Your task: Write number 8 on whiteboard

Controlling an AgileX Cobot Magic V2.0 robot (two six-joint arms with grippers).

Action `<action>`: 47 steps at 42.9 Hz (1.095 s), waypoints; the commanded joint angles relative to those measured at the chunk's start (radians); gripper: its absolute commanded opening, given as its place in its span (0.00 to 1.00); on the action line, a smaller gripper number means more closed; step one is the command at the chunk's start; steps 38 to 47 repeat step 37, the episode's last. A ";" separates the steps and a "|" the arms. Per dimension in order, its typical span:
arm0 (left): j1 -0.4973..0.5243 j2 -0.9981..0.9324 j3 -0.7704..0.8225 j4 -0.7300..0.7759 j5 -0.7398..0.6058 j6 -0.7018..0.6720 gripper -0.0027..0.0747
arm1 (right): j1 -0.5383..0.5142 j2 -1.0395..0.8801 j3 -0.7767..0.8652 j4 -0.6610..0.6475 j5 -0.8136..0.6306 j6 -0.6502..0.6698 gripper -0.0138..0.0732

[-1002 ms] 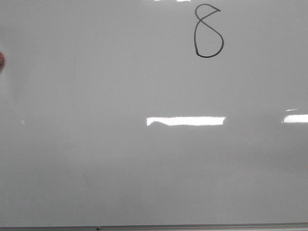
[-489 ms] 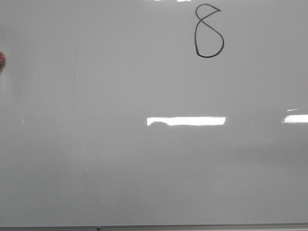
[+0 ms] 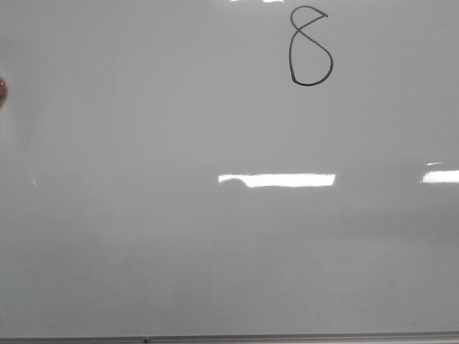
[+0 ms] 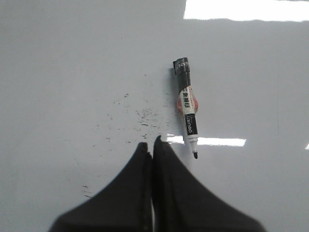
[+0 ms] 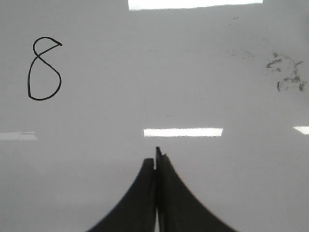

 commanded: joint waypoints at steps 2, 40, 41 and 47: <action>0.002 -0.013 0.012 -0.001 -0.083 -0.001 0.01 | -0.023 -0.018 -0.002 0.002 -0.079 0.000 0.08; 0.002 -0.013 0.012 -0.001 -0.083 -0.001 0.01 | -0.004 -0.018 -0.002 0.002 -0.076 0.000 0.08; 0.002 -0.013 0.012 -0.001 -0.083 -0.001 0.01 | -0.004 -0.018 -0.002 0.002 -0.076 0.000 0.08; 0.002 -0.013 0.012 -0.001 -0.083 -0.001 0.01 | -0.004 -0.018 -0.002 0.002 -0.076 0.000 0.08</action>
